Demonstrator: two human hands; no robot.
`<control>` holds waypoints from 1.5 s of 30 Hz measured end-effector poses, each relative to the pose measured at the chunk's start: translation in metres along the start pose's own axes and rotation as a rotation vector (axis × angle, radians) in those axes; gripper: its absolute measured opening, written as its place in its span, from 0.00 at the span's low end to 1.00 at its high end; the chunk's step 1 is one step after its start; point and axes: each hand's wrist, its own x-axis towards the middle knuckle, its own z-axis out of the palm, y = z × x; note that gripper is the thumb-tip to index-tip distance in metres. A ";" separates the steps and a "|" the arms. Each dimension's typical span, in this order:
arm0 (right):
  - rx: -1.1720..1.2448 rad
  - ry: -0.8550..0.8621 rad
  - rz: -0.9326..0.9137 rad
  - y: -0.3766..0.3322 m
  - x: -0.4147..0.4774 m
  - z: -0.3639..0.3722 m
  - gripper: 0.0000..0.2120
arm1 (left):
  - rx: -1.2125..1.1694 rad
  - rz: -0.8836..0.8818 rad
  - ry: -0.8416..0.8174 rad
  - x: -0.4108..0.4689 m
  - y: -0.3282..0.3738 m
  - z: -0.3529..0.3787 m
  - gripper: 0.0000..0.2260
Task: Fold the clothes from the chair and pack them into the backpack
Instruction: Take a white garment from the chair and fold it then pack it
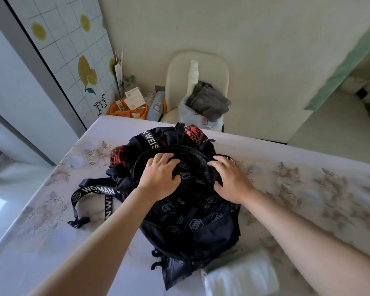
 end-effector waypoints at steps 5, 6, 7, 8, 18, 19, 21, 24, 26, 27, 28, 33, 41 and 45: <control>0.041 -0.083 0.031 0.030 -0.087 0.008 0.06 | -0.298 0.158 -0.012 -0.041 0.094 0.031 0.11; 0.028 -0.116 0.045 0.032 -0.104 0.012 0.06 | -0.348 0.158 -0.044 -0.053 0.109 0.038 0.09; 0.011 -0.115 0.034 0.035 -0.120 0.018 0.05 | -0.375 0.153 -0.082 -0.066 0.123 0.048 0.07; -0.001 -0.093 0.004 0.037 -0.136 0.024 0.05 | -0.376 0.150 -0.113 -0.080 0.136 0.056 0.05; -0.158 -0.373 -0.101 0.027 -0.218 0.080 0.26 | -0.243 -0.244 -0.100 -0.200 0.162 0.115 0.12; -0.145 -0.361 -0.099 0.028 -0.222 0.082 0.26 | -0.275 -0.318 -0.143 -0.209 0.162 0.120 0.13; -0.122 -0.353 -0.095 0.030 -0.230 0.084 0.25 | -0.404 -0.450 -0.234 -0.222 0.166 0.128 0.17; -0.128 -0.355 -0.093 0.032 -0.242 0.089 0.29 | -0.597 -0.584 -0.308 -0.226 0.179 0.133 0.31; -0.148 -0.332 -0.104 0.033 -0.251 0.091 0.34 | -0.725 -0.653 -0.314 -0.221 0.188 0.134 0.36; -0.151 -0.331 -0.112 0.034 -0.256 0.092 0.34 | -0.792 -0.692 -0.340 -0.219 0.191 0.134 0.37; -0.151 -0.341 -0.124 0.034 -0.259 0.092 0.32 | -0.819 -0.716 -0.381 -0.219 0.194 0.134 0.38; -0.105 -0.390 -0.215 0.025 -0.264 0.076 0.34 | -0.618 -0.512 -0.506 -0.225 0.200 0.124 0.23; 0.210 -0.373 -0.176 -0.010 -0.237 0.034 0.24 | -0.492 -0.216 -0.285 -0.203 0.185 0.039 0.12; 0.418 -0.205 -0.175 -0.033 -0.200 0.001 0.21 | -0.526 -0.215 -0.131 -0.179 0.157 -0.008 0.15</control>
